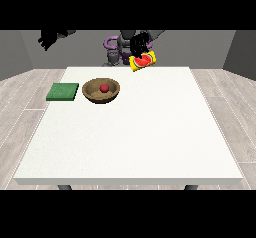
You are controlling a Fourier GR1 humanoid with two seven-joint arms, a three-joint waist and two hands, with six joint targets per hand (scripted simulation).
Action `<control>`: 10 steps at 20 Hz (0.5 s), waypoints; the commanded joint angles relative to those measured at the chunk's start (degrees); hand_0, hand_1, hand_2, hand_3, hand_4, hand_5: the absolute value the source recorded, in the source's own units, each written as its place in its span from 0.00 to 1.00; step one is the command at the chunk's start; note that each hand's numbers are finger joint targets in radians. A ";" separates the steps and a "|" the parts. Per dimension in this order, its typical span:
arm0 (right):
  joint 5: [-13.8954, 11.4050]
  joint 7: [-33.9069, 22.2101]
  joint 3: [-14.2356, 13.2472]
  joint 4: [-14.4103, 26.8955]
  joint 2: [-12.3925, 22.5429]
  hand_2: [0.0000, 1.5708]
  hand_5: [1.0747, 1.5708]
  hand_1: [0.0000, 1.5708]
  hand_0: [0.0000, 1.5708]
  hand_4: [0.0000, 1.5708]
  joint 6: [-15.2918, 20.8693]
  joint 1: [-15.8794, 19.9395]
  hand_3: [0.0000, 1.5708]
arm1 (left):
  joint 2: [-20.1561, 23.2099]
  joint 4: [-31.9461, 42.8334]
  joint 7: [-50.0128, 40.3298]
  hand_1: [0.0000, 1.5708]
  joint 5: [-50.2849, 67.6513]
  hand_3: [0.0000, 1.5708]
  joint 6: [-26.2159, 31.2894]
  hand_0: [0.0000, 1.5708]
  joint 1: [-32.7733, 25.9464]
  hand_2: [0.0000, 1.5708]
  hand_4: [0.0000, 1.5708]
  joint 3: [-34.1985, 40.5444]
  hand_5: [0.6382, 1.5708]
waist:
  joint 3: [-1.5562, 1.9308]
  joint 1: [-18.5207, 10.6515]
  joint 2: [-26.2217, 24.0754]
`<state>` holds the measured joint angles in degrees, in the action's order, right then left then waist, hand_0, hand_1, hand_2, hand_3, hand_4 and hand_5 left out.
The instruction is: Pick the cup and pour the ball into the bowl, then pick the bowl and place it on the pad
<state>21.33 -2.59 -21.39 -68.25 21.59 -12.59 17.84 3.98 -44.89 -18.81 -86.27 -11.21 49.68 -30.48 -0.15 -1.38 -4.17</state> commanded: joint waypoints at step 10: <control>0.02 1.47 0.34 -2.43 -3.11 0.00 0.98 0.00 0.00 0.38 3.74 2.92 0.13 | -3.86 -16.00 12.32 0.28 48.41 0.00 -15.74 0.28 -21.35 0.00 0.55 18.52 0.94 | -1.43 -3.44 9.48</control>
<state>21.15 -1.49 -21.99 -69.72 19.63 -8.89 19.09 1.89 -55.87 -10.07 -54.59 -24.47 33.72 -15.48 -0.92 -6.25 1.10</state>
